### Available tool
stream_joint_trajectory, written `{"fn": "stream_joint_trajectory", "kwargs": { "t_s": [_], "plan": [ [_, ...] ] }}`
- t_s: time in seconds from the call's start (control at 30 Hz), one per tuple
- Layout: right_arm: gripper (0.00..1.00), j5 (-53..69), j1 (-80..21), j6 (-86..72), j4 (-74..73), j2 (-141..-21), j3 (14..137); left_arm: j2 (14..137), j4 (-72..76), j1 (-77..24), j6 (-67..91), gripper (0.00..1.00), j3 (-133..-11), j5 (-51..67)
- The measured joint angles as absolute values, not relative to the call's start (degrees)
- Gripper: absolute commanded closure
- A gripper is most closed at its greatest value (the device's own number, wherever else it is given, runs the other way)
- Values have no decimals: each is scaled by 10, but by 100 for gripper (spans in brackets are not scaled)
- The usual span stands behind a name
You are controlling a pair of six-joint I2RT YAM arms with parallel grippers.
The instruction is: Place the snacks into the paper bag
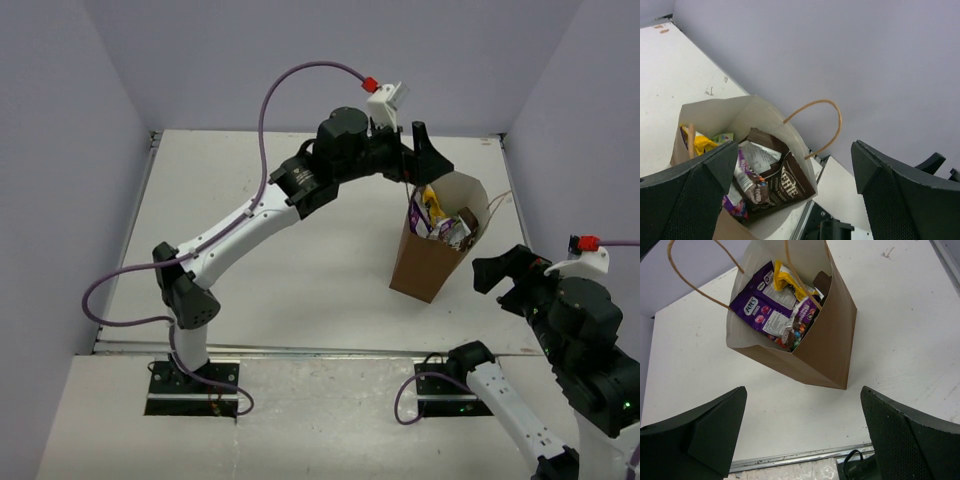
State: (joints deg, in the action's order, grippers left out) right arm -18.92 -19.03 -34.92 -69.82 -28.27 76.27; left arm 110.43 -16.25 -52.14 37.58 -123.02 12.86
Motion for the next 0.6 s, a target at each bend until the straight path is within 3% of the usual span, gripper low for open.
{"fn": "stream_joint_trajectory", "kwargs": {
  "t_s": [0.33, 0.6],
  "plan": [
    [1, -183, -190, -347, -693, -277, 758, 863, -137, -510, 352, 0, -936, 62],
    [1, -150, -190, -333, -686, -270, 743, 652, -138, -476, 355, 0, -731, -61]
  ]
}}
